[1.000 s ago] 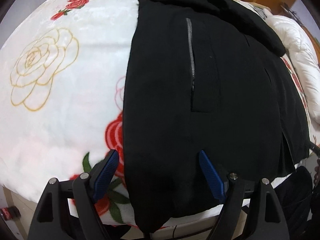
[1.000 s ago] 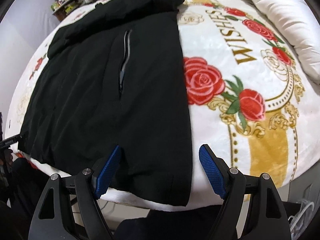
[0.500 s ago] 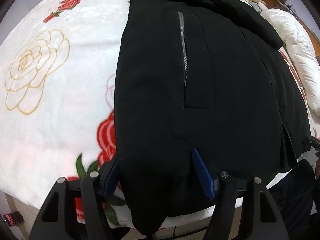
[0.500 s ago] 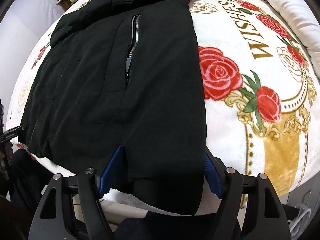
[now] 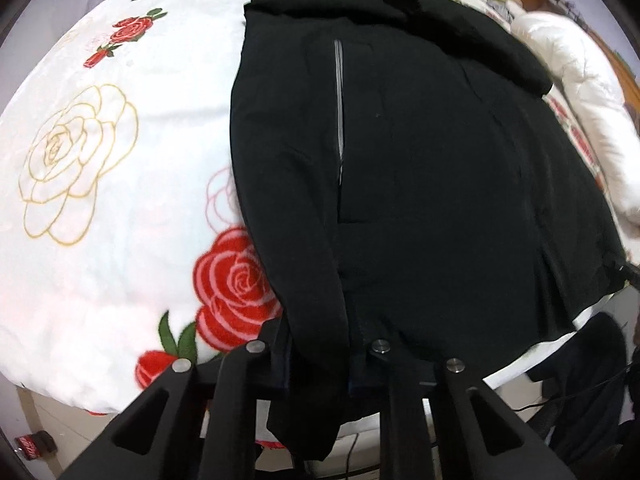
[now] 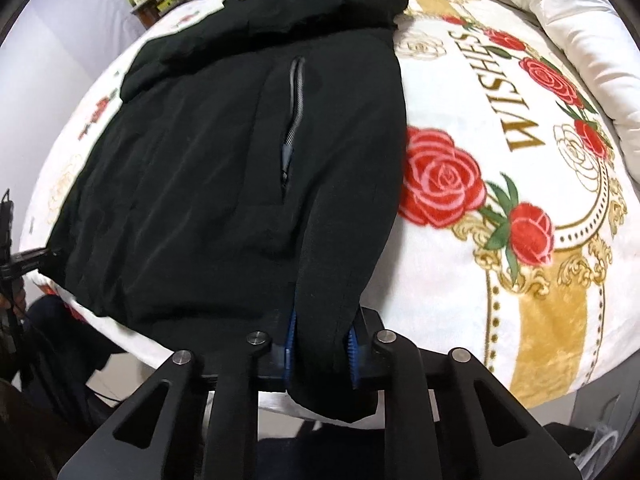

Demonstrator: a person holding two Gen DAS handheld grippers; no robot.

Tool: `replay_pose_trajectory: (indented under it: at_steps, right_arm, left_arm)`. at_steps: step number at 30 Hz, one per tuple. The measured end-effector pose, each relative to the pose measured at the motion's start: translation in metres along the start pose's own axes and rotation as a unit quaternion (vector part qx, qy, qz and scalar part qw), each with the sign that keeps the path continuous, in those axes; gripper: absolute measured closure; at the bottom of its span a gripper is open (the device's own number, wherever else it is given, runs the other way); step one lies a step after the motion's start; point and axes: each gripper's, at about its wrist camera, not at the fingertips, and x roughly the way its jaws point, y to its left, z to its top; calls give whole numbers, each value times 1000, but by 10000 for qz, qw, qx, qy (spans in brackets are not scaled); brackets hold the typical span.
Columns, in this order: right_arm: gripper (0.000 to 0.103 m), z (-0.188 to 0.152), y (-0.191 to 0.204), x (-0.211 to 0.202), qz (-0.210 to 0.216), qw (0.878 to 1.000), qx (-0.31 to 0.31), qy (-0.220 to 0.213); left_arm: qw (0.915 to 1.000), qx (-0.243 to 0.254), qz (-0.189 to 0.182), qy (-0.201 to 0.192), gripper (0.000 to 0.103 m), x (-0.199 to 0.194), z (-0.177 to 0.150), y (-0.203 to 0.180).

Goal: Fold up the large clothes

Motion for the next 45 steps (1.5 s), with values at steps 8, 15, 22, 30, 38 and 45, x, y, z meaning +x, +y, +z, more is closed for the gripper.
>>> replay_pose_trajectory:
  at_steps: [8, 15, 22, 30, 38, 45]
  right_arm:
    - [85, 17, 0, -34, 306, 9984, 100, -466]
    - [86, 51, 8, -65, 526, 9941, 36, -950]
    - [86, 93, 11, -86, 547, 9899, -73, -1303]
    - [86, 151, 12, -93, 556, 9852, -78, -1618]
    - [86, 211, 6, -89, 526, 9830, -13, -1761]
    - [86, 273, 2, -75, 462, 9810, 64, -1883]
  left_arm:
    - [9967, -210, -570, -544, 85, -53, 23, 16]
    - [9901, -187, -881, -1074, 85, -91, 57, 13]
    - [9853, -371, -991, -1341, 85, -104, 101, 20]
    - [9799, -524, -966, -1667, 85, -109, 157, 20]
    - [9736, -806, -975, -1899, 85, -108, 224, 26]
    - [9733, -787, -835, -1987, 85, -94, 291, 25]
